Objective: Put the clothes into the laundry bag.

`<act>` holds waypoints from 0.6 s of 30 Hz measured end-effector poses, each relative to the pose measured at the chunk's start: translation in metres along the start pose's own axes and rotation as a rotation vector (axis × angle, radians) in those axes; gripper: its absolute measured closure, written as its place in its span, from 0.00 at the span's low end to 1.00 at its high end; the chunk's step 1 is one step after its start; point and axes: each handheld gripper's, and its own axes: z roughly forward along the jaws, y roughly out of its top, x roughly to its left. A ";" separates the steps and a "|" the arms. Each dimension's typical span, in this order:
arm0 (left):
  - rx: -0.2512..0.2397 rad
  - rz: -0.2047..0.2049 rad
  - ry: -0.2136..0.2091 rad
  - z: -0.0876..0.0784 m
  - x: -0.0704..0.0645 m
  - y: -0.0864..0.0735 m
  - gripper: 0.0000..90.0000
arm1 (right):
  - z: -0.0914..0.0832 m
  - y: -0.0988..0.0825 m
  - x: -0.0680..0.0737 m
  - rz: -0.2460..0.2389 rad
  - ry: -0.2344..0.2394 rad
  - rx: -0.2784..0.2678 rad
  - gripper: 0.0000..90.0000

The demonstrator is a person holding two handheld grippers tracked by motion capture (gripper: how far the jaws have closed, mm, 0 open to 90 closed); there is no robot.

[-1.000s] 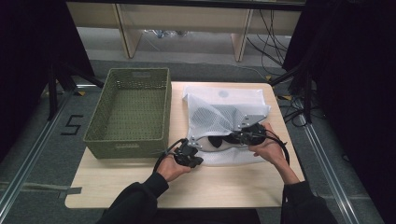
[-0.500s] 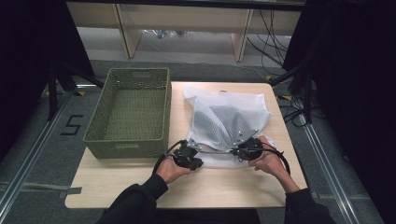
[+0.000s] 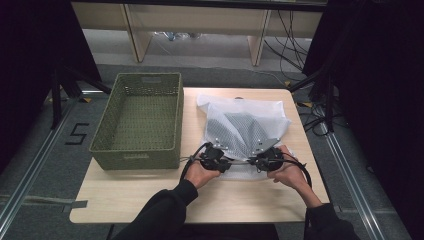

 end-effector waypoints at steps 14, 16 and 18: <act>-0.046 -0.081 0.045 0.020 0.009 0.011 0.95 | 0.008 -0.003 0.007 -0.006 0.040 0.045 1.00; -0.021 -0.043 0.017 0.009 0.005 0.008 0.91 | 0.007 -0.003 0.008 0.009 0.045 0.049 1.00; -0.036 -0.013 0.017 -0.007 -0.002 0.004 0.88 | 0.006 -0.003 0.009 0.001 0.034 0.048 0.97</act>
